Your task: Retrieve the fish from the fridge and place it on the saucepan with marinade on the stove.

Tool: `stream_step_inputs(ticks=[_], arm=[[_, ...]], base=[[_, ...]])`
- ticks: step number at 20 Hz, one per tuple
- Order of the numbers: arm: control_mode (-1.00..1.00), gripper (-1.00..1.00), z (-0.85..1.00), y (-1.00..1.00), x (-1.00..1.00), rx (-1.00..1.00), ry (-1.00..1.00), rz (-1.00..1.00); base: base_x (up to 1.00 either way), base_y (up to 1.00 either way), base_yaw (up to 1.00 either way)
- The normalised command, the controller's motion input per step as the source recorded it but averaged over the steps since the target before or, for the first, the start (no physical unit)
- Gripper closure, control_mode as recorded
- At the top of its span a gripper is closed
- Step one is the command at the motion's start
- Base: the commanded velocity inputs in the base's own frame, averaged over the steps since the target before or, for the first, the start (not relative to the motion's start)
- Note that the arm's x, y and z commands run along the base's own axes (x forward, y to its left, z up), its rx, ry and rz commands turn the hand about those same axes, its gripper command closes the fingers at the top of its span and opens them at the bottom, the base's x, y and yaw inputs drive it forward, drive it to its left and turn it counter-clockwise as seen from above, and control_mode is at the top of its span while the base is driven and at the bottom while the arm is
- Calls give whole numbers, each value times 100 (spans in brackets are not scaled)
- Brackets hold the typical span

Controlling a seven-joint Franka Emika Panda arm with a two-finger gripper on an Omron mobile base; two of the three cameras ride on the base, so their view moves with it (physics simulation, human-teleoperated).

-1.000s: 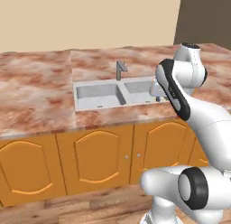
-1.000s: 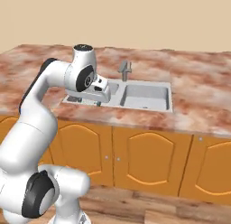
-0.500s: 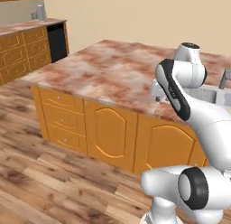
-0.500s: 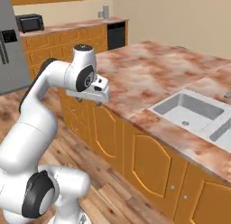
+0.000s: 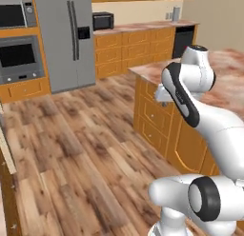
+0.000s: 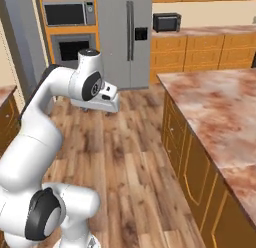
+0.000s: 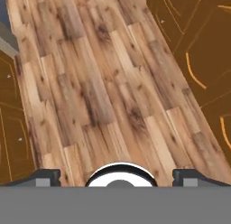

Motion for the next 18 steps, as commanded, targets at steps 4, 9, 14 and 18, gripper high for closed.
stream_step_inputs(ticks=[4, 9, 14, 18], arm=[[100, -100, 0, 0, 0, 0, 0, 0], [100, -100, 0, 0, 0, 0, 0, 0], [100, -100, 0, 0, 0, 0, 0, 0], [100, -100, 0, 0, 0, 0, 0, 0]], base=[[27, -21, 18], [100, 0, 5], [100, 0, 16], [100, 0, 13]])
